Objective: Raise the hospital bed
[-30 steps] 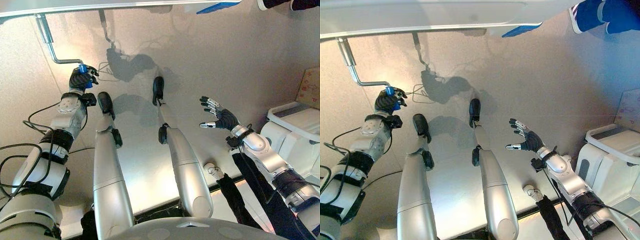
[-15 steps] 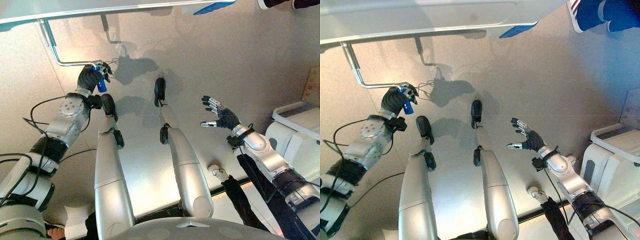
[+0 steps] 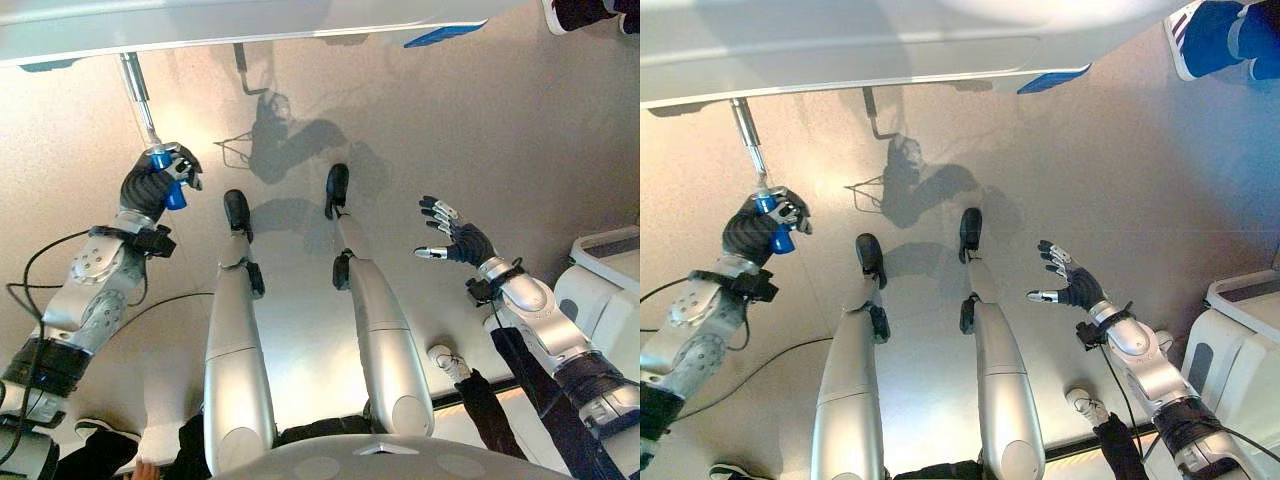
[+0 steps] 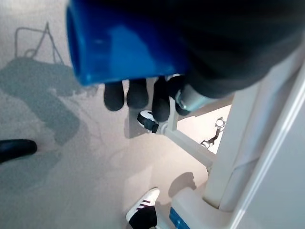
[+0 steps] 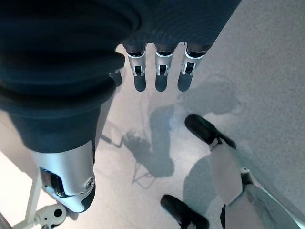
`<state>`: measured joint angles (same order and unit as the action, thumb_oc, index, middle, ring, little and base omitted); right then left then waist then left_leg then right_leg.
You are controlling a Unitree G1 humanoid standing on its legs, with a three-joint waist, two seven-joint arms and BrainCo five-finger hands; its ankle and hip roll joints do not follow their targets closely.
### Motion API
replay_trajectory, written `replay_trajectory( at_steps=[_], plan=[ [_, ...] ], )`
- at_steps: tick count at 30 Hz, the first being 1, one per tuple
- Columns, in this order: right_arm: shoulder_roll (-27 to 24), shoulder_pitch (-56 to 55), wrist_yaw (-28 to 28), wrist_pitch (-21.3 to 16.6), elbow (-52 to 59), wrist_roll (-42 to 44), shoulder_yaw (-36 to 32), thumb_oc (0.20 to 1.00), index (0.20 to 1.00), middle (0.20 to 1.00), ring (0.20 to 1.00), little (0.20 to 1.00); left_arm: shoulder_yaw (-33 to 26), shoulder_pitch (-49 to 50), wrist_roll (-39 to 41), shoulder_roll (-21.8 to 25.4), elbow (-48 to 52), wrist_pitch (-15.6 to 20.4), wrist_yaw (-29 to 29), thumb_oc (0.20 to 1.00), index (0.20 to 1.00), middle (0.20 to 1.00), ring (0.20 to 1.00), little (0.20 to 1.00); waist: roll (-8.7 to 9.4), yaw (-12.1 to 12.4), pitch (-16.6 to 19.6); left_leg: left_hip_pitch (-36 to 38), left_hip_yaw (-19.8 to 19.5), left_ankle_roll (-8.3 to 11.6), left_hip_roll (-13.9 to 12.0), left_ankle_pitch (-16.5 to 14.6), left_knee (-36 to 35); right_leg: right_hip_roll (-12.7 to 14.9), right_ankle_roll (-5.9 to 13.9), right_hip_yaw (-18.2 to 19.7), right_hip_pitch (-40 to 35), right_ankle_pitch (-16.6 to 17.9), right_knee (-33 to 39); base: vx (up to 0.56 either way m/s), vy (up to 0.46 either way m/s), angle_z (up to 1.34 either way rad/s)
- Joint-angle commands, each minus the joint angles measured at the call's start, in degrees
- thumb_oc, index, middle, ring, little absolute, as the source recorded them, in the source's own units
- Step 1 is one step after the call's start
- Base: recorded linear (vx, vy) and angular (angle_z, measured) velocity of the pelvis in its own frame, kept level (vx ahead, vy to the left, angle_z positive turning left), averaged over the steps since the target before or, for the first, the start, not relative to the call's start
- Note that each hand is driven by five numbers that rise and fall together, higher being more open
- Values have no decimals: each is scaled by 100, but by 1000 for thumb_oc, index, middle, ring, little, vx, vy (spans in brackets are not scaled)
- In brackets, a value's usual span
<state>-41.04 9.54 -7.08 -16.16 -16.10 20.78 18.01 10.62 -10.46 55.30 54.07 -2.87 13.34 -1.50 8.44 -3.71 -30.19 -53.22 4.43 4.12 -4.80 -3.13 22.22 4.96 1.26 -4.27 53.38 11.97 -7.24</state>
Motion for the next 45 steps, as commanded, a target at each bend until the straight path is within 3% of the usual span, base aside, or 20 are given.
replay_trajectory(
  at_steps=[1,12,28,45],
  plan=[
    [-151,-471,-4,-226,196,-152,-114,1000,1000,1000,1000,1000,-338,813,-224,-81,1000,587,-326,200,200,200,200,200,-322,-33,165,163,8,-278,286,217,-460,23,587,-292,-136,-535,-530,0,0,0],
    [-158,-522,-36,-253,210,-86,-153,1000,1000,1000,1000,1000,-556,1140,-253,-261,660,574,-256,200,200,200,200,200,-308,35,160,81,-44,-306,296,190,-391,69,594,-317,-92,-561,-589,1,5,0],
    [-271,-548,-86,-219,223,14,-186,1000,1000,1000,1000,1000,-701,1001,-430,-659,-328,555,13,200,200,200,200,200,-88,24,64,-136,-115,-342,276,133,-213,106,606,-348,-1,-558,-613,4,21,1],
    [-256,-80,-75,-98,189,109,-34,1000,1000,1000,1000,1000,-621,-621,-526,-1059,-2213,470,567,200,200,200,200,200,234,-154,44,-481,-184,-374,237,7,37,69,617,-334,220,-530,-608,5,26,1]
  ],
)
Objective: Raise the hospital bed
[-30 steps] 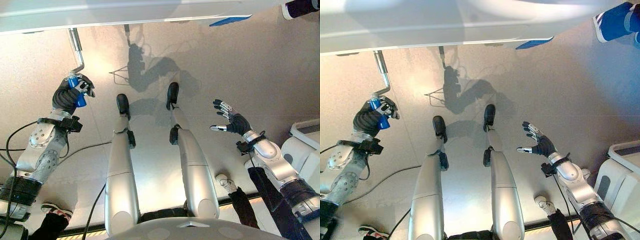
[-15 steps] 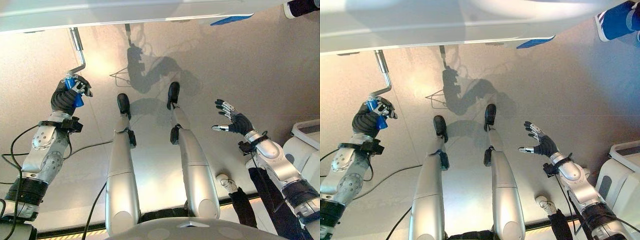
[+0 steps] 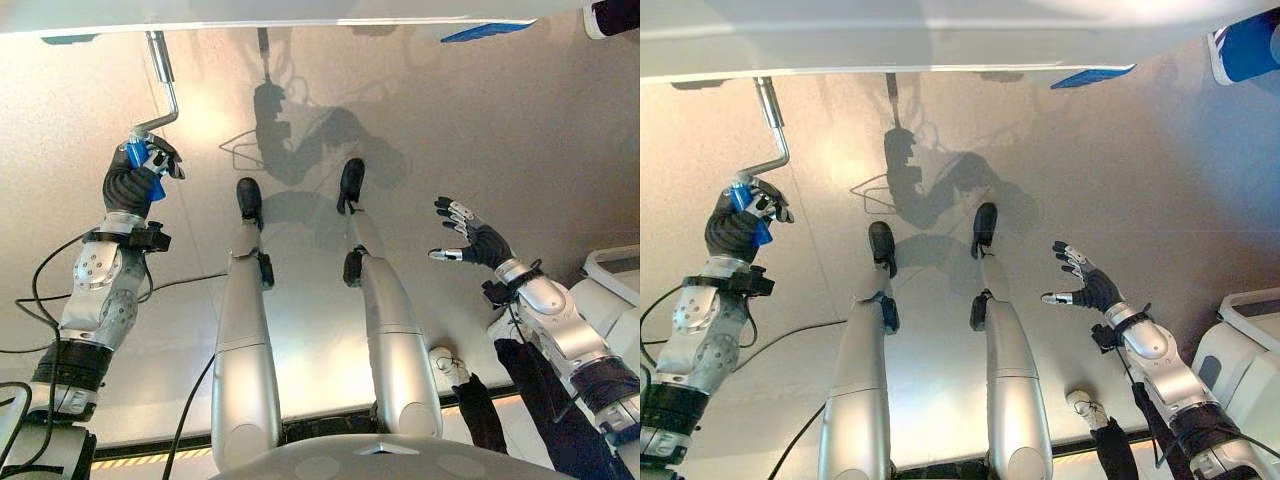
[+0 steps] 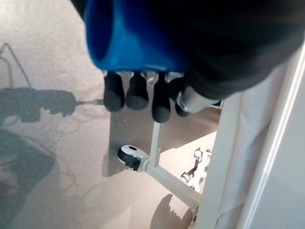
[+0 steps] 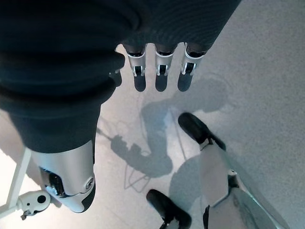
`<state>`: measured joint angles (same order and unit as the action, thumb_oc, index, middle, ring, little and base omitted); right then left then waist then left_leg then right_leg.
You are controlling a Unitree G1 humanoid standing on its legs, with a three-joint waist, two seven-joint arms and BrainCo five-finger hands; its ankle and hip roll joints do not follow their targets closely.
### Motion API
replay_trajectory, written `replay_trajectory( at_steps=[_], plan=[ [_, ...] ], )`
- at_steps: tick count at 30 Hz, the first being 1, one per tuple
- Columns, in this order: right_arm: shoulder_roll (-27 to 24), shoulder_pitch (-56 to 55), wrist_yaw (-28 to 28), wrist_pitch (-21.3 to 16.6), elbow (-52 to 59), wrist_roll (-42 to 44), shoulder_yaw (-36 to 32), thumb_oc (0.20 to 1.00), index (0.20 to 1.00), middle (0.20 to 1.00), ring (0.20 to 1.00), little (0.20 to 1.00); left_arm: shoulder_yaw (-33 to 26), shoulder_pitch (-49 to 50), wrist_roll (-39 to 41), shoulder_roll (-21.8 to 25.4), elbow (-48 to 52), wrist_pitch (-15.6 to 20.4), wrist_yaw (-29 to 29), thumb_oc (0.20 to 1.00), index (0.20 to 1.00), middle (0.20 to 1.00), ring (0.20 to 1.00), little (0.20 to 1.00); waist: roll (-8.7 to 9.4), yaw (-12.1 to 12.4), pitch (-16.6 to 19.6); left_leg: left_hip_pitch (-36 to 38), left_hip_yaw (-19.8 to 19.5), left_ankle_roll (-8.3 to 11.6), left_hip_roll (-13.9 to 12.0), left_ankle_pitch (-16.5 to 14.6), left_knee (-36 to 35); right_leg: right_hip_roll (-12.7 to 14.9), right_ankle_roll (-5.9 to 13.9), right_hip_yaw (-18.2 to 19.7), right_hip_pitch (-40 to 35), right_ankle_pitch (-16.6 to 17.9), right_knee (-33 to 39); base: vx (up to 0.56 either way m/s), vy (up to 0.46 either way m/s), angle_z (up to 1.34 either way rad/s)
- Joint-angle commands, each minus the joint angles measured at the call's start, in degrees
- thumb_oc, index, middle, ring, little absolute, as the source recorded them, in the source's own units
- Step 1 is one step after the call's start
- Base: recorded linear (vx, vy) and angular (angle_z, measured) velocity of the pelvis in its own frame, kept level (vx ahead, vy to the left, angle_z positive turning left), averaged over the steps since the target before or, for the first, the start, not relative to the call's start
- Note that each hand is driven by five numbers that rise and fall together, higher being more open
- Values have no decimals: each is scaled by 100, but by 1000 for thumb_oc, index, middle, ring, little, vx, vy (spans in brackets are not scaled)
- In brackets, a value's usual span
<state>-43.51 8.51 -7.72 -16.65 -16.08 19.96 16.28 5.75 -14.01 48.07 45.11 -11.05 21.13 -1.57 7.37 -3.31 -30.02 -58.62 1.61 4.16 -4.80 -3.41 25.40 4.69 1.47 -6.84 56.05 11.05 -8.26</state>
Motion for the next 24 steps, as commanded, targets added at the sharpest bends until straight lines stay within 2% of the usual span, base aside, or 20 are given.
replay_trajectory(
  at_steps=[1,11,24],
  plan=[
    [-16,54,-5,-36,178,210,165,1000,1000,1000,1000,1000,-102,-382,198,-169,-1525,-339,610,200,200,200,200,200,359,-215,27,51,99,-379,236,26,-270,94,601,-72,-39,-436,-502,9,47,3],
    [-59,277,-87,42,168,367,351,1000,1000,1000,1000,1000,274,-1491,43,-20,-2644,-544,738,200,200,200,200,200,510,-369,27,-54,115,-393,209,-83,-141,65,626,-20,30,-428,-501,9,33,0],
    [-97,418,-130,69,283,482,456,1000,1000,1000,1000,1000,731,-2270,-298,-90,-3314,-714,792,200,200,200,200,200,585,-500,26,-188,117,-407,189,-177,19,28,625,37,174,-455,-564,16,11,-4]
  ],
)
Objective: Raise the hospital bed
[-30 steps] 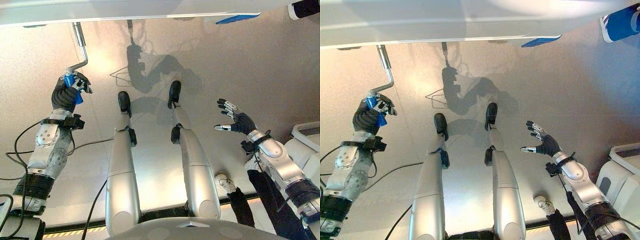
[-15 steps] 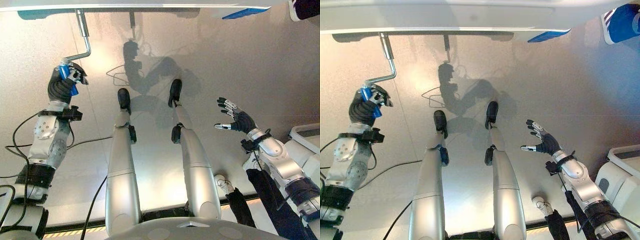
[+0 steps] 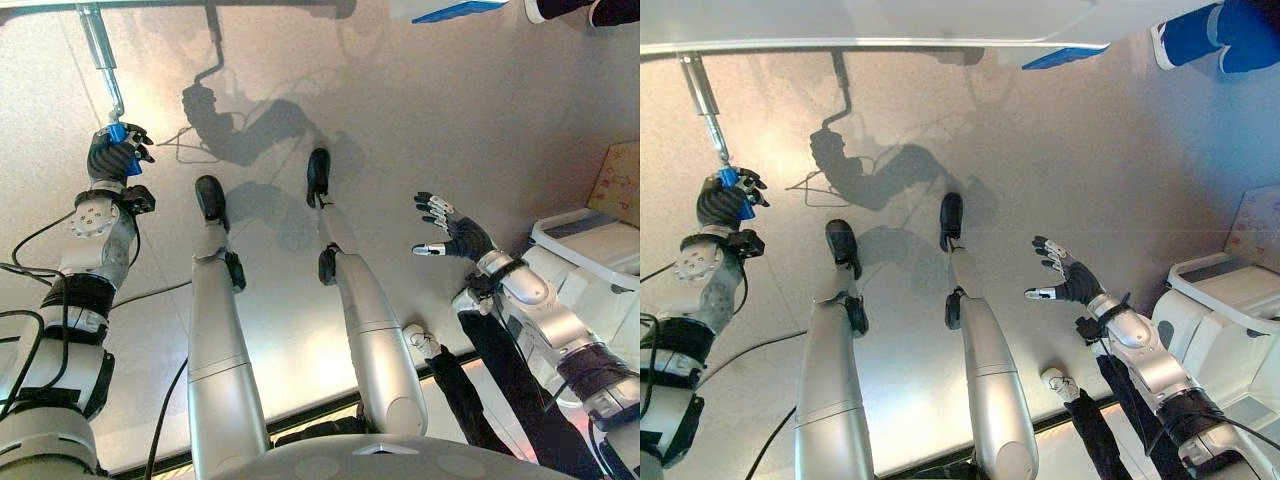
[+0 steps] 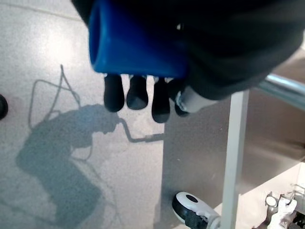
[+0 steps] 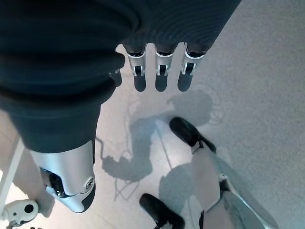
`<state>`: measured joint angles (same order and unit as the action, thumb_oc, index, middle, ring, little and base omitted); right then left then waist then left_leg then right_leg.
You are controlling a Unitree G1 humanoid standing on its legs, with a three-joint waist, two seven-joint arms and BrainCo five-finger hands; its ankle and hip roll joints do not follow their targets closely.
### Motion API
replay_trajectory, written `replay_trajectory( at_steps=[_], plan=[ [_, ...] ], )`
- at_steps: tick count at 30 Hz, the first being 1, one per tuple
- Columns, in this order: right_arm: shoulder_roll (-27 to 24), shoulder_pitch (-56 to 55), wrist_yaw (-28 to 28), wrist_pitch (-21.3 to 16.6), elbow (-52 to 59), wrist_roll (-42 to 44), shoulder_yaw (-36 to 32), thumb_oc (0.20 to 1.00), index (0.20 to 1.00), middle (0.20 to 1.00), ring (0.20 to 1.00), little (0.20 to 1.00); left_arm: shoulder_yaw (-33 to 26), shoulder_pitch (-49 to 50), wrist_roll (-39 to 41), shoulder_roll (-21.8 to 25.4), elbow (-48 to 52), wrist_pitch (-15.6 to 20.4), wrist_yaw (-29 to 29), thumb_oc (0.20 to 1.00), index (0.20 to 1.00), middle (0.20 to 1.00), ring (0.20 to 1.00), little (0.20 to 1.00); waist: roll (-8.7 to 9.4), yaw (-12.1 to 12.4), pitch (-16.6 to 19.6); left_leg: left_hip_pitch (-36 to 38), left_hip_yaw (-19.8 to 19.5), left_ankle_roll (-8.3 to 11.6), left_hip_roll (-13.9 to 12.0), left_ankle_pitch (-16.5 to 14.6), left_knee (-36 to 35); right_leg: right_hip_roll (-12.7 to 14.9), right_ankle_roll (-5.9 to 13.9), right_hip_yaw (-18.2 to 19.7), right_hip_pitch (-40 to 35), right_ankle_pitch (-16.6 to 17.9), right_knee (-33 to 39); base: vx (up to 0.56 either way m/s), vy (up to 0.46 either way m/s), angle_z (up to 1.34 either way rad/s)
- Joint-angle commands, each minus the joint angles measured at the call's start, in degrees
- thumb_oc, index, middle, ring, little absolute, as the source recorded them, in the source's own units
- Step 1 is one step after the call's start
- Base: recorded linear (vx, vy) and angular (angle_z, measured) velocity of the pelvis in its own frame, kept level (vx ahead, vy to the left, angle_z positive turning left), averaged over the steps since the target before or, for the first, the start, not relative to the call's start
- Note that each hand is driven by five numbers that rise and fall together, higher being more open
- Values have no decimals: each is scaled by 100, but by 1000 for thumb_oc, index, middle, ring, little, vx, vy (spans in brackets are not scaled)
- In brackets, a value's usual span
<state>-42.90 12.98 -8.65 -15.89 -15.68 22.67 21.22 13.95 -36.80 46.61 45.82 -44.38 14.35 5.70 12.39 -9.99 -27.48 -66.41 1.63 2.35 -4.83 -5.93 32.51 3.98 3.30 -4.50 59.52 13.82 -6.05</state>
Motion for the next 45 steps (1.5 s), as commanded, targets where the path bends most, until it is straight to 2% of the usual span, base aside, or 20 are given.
replay_trajectory(
  at_steps=[1,11,18,25,26,30,36,40,45],
  plan=[
    [-164,-14,-42,5,232,219,-29,1000,1000,1000,1000,1000,-32,-73,-188,-178,-44,-58,51,200,200,200,200,200,81,154,-228,580,117,-232,191,71,-680,98,440,-196,-158,-734,-794,0,0,0],
    [-205,73,-78,14,217,249,121,1000,1000,1000,1000,1000,404,-466,-351,-302,82,-11,43,200,200,200,200,200,59,106,-228,554,149,-241,194,56,-637,88,428,-164,-90,-731,-862,0,0,0],
    [-290,138,-80,34,123,213,211,1000,1000,1000,1000,1000,1128,-513,-331,23,1563,205,-187,200,200,200,200,200,-11,114,-228,630,195,-236,191,77,-654,76,412,-136,-109,-718,-920,0,0,0],
    [-312,179,-61,43,122,145,241,1000,1000,1000,1000,1000,1403,-693,-131,42,2164,312,-307,200,200,200,200,200,-82,112,-226,732,229,-214,181,91,-679,63,393,-136,-166,-736,-966,-12,-29,-2],
    [-329,118,-61,43,175,108,194,1000,1000,1000,1000,1000,1517,-745,-92,114,2630,357,-347,200,200,200,200,200,-113,115,-225,763,221,-208,184,101,-686,63,390,-145,-186,-747,-993,-9,-55,-1],
    [-313,-34,-39,30,181,52,97,1000,1000,1000,1000,1000,1545,-593,57,221,3211,403,-447,200,200,200,200,200,-170,137,-225,816,228,-200,208,120,-727,70,390,-151,-209,-750,-996,-9,-58,0],
    [-231,-377,-52,-4,177,-85,-113,1000,1000,1000,1000,1000,1184,150,376,552,4454,499,-637,200,200,200,200,200,-327,245,-225,939,211,-181,250,205,-910,94,384,-171,-300,-766,-959,-9,-58,2],
    [-148,-605,-54,-50,175,-186,-288,1000,1000,1000,1000,1000,429,1224,598,897,5237,573,-817,200,200,200,200,200,-450,378,-226,981,197,-165,273,269,-992,126,386,-206,-348,-765,-922,-10,-46,3],
    [-54,-792,-88,-108,169,-253,-392,1000,1000,1000,1000,1000,-302,2315,733,1039,5635,601,-929,200,200,200,200,200,-537,497,-227,989,159,-170,311,323,-1053,153,384,-242,-361,-760,-914,-4,-30,4]
  ],
)
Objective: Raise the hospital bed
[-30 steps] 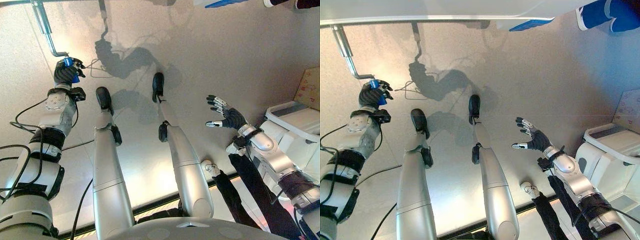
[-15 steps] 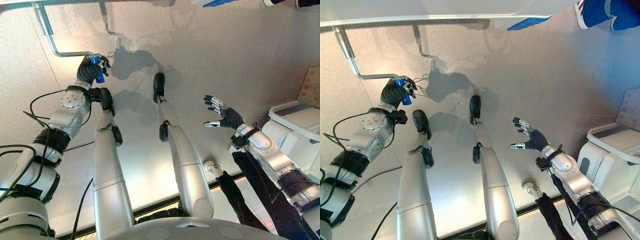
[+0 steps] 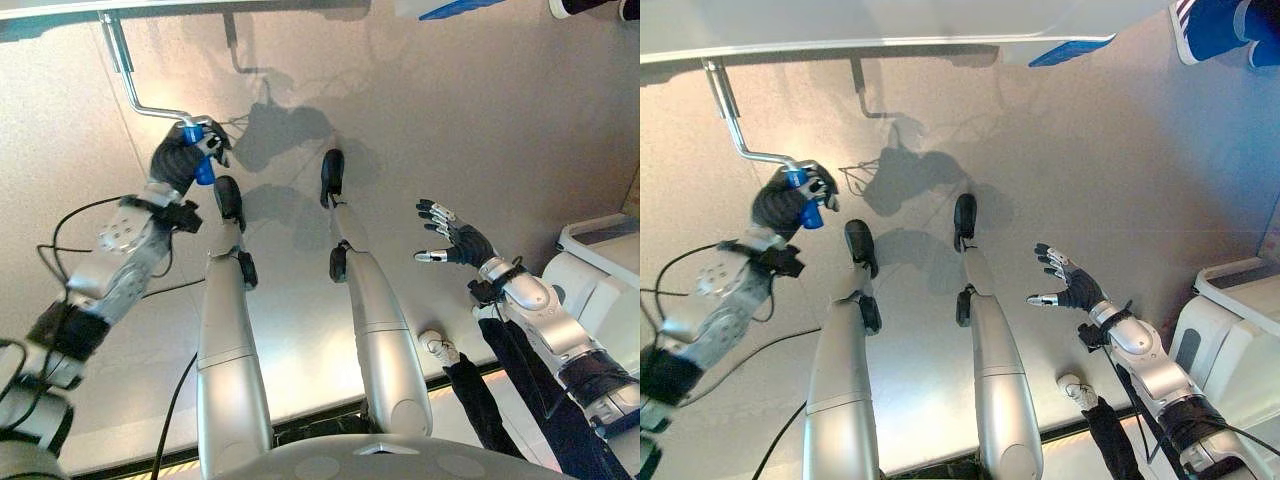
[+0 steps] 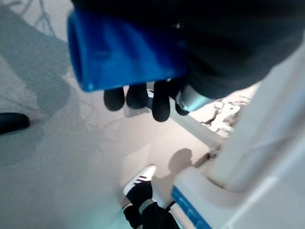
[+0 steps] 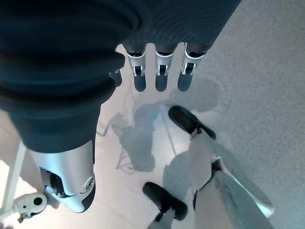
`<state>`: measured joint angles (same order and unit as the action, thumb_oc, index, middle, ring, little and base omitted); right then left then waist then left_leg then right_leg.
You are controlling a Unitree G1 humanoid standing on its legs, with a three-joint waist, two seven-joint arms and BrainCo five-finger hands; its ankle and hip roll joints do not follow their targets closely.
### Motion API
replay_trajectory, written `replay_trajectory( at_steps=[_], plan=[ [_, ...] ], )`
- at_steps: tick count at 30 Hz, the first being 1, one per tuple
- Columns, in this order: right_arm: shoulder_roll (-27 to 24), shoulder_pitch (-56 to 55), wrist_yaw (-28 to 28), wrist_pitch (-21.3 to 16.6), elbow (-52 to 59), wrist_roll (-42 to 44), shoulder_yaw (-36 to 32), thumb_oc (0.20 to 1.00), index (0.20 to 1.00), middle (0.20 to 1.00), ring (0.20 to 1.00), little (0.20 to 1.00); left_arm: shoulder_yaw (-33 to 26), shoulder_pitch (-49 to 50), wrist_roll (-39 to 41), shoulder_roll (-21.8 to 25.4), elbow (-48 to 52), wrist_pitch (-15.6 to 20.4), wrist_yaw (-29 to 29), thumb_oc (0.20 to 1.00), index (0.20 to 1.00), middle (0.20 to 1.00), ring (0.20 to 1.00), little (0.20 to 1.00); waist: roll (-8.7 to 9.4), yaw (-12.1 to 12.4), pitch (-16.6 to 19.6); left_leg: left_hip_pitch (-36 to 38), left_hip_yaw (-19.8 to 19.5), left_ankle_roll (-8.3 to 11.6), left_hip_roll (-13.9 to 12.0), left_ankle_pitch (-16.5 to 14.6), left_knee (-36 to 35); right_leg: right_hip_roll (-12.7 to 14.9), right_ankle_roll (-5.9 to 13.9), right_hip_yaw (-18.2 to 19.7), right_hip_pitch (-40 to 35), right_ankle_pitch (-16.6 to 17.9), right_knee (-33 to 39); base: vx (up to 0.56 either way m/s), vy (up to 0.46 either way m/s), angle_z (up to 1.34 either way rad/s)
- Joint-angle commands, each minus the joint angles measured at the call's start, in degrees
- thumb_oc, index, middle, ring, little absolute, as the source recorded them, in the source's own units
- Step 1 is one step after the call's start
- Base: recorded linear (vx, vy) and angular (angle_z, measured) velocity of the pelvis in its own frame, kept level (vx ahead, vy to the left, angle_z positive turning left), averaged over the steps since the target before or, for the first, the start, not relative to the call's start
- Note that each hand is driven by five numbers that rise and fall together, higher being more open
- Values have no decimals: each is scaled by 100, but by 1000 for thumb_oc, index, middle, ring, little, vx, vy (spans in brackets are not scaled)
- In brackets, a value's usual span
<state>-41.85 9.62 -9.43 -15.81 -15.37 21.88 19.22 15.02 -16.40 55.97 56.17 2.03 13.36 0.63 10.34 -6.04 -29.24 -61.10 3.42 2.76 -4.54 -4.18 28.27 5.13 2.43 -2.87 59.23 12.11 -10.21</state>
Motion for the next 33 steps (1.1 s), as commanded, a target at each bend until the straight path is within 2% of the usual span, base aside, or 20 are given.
replay_trajectory(
  at_steps=[1,9,17,24,33],
  plan=[
    [-139,-494,-11,-124,128,-188,-222,1000,1000,1000,1000,1000,-535,483,-191,12,1082,690,-452,200,200,200,200,200,-355,127,-50,464,-22,-212,286,152,-635,46,468,-411,-339,-596,-509,-3,-33,9],
    [-50,-670,-27,-163,96,-204,-287,1000,1000,1000,1000,1000,-1045,1654,-102,-235,1358,627,-601,200,200,200,200,200,-418,286,-49,514,-57,-228,329,182,-670,100,495,-456,-399,-610,-560,-1,-8,3],
    [-80,-690,-27,-206,67,-183,-263,1000,1000,1000,1000,1000,-1172,1892,-98,-359,1118,655,-565,200,200,200,200,200,-410,349,-45,549,-75,-236,346,195,-692,141,493,-504,-439,-640,-580,0,5,2],
    [-68,-723,-26,-206,57,-139,-301,1000,1000,1000,1000,1000,-1357,1927,-176,-634,482,700,-359,200,200,200,200,200,-324,364,-49,517,-113,-253,361,183,-679,146,491,-526,-452,-632,-532,1,7,1],
    [-118,-668,-83,-151,44,-64,-436,1000,1000,1000,1000,1000,-1937,1703,-509,-1034,-1326,632,57,200,200,200,200,200,-179,351,-50,414,-119,-265,321,117,-560,142,496,-504,-434,-631,-499,6,36,-1]
  ],
)
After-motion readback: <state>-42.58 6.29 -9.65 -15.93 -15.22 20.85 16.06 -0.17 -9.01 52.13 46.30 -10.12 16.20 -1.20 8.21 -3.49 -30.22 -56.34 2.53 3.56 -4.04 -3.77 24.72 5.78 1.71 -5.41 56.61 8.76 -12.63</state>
